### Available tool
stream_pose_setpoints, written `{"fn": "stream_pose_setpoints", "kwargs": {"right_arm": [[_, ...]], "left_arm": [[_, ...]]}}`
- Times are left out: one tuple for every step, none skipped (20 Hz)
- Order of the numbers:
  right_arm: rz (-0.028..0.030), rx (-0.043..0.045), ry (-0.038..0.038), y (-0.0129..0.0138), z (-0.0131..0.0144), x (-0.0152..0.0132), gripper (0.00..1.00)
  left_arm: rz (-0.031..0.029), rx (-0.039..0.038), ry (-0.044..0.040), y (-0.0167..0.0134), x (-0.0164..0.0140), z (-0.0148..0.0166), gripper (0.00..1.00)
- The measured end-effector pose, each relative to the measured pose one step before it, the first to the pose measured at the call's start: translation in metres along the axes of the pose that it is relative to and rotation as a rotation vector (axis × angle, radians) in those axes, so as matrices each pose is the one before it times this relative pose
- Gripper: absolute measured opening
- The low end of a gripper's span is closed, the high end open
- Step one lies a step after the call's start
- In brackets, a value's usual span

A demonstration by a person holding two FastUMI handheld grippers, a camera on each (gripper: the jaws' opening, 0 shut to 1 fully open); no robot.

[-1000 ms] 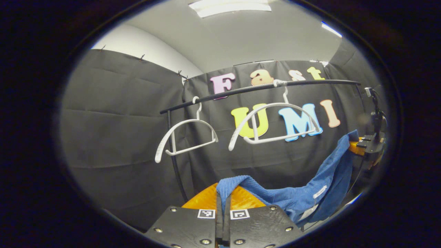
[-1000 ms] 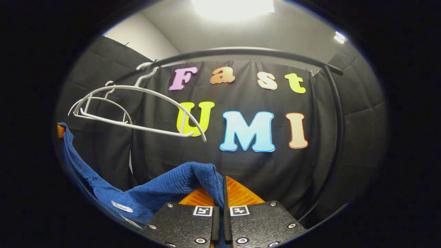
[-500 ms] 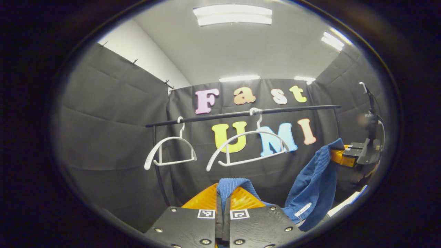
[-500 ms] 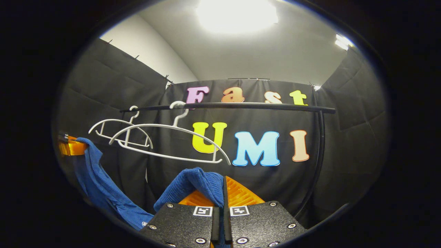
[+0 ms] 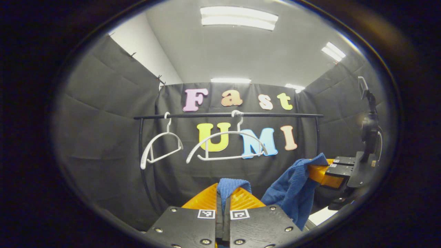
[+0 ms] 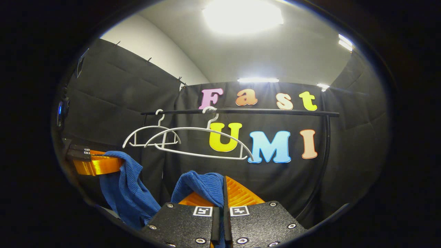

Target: Grasp the clothes on the hanger with both hands and then place them into the laundry hamper below.

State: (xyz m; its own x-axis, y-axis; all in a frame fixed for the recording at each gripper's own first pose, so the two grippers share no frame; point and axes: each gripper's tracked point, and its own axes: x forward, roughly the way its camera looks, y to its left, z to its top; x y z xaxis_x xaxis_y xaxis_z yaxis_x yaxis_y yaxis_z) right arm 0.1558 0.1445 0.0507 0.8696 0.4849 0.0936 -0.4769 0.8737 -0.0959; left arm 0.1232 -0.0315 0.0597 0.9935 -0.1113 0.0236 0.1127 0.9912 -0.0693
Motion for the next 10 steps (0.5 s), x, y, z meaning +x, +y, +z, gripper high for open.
{"fn": "stream_pose_setpoints", "kwargs": {"right_arm": [[0.00286,0.00782,0.01997,0.00587,-0.00864,-0.00549,0.04],[0.00355,0.00779,0.01685,0.00478,-0.00883,-0.00357,0.04],[0.00403,0.00491,0.02070,0.00548,-0.00989,-0.00309,0.04],[0.00384,0.00326,0.02337,0.00456,-0.01073,-0.00296,0.04],[0.00222,0.00543,0.02546,0.00434,-0.01178,-0.00157,0.04],[0.00103,0.00987,0.02668,0.00313,-0.01204,-0.00116,0.04],[-0.00118,0.01259,0.02440,0.00260,-0.01266,-0.00131,0.05],[-0.00219,0.00976,0.02170,-0.00670,-0.01206,0.00437,0.04],[-0.00315,0.00392,0.02667,0.00161,-0.01264,-0.00099,0.04],[-0.00101,-0.00110,0.02778,0.00021,-0.01420,-0.00095,0.04]], "left_arm": [[0.00251,-0.01259,0.00469,-0.00226,-0.00597,-0.00870,0.00],[-0.00213,-0.00662,0.00793,-0.00063,-0.00390,-0.00913,0.00],[-0.00194,0.00161,0.01538,0.00170,-0.00279,-0.00967,0.00],[-0.00377,0.00633,0.02045,-0.00029,-0.00153,-0.01184,0.01],[-0.00489,0.00764,0.02034,-0.00445,-0.00017,-0.01395,0.01],[-0.00181,0.00429,0.01935,-0.00099,0.00097,-0.01273,0.01],[-0.00433,0.00044,0.02004,0.00080,0.00033,-0.01134,0.00],[-0.00318,-0.00187,0.02170,-0.00085,0.00057,-0.01163,0.05],[-0.00244,-0.00152,0.02437,-0.00298,0.00165,-0.01417,0.00],[-0.00179,-0.00300,0.02610,-0.00155,0.00196,-0.01424,0.05]]}}
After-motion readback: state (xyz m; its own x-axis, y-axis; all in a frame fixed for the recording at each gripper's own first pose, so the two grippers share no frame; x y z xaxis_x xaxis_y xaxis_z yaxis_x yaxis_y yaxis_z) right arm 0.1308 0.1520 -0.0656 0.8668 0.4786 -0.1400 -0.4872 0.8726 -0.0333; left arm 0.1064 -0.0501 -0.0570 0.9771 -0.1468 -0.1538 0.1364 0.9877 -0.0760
